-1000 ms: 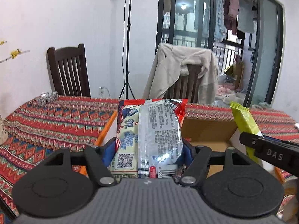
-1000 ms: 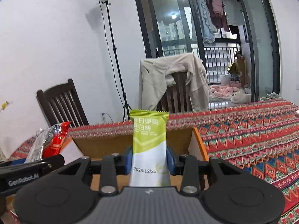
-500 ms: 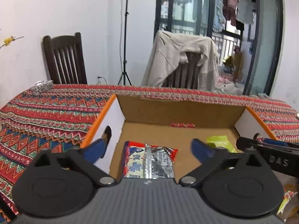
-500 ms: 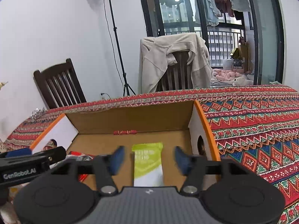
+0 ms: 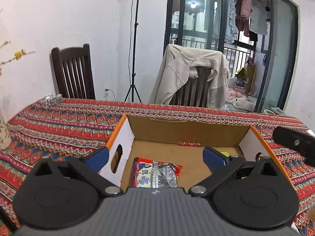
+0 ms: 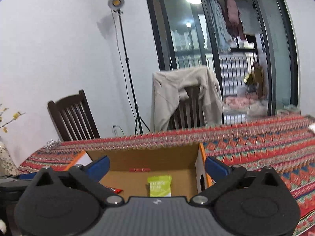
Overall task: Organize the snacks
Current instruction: 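Withdraw both grippers from the box back toward the snack pile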
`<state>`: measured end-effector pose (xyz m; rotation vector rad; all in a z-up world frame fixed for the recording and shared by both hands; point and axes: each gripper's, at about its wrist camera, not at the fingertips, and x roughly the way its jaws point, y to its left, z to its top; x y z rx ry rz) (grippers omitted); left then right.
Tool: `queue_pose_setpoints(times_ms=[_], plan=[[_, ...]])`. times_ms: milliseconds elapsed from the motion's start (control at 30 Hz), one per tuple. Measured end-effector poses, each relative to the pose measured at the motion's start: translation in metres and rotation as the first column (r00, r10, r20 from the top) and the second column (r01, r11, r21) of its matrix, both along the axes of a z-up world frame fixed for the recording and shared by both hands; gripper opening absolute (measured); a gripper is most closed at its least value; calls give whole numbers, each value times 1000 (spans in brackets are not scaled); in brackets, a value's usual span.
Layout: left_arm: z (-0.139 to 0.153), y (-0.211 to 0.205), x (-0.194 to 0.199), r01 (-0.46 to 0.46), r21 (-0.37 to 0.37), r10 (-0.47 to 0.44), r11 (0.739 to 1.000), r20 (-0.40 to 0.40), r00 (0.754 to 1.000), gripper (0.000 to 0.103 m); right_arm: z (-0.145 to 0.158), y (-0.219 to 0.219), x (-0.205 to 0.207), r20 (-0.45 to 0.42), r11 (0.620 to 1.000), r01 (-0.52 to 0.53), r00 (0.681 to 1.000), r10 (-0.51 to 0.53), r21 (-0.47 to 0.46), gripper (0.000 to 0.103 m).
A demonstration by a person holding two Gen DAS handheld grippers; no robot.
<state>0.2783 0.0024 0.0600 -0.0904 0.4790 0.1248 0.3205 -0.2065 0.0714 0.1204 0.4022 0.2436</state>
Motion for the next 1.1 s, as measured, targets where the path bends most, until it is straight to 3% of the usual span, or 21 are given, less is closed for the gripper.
queue_pose_setpoints(times_ms=[167, 433, 767, 1100], plan=[[11, 4, -31, 28, 2, -28, 1000, 10, 1000, 103, 18, -1, -36, 45, 999, -23, 999, 25, -50, 103], [10, 18, -88, 49, -12, -49, 999, 12, 999, 103, 12, -7, -95, 42, 992, -76, 996, 80, -103, 103], [-11, 27, -160, 97, 11, -97, 995, 15, 995, 103, -20, -7, -151, -38, 980, -163, 986, 160, -117, 103], [-54, 49, -214, 97, 7, -97, 995, 7, 995, 103, -70, -14, -191, -171, 974, -214, 965, 198, -80, 103]])
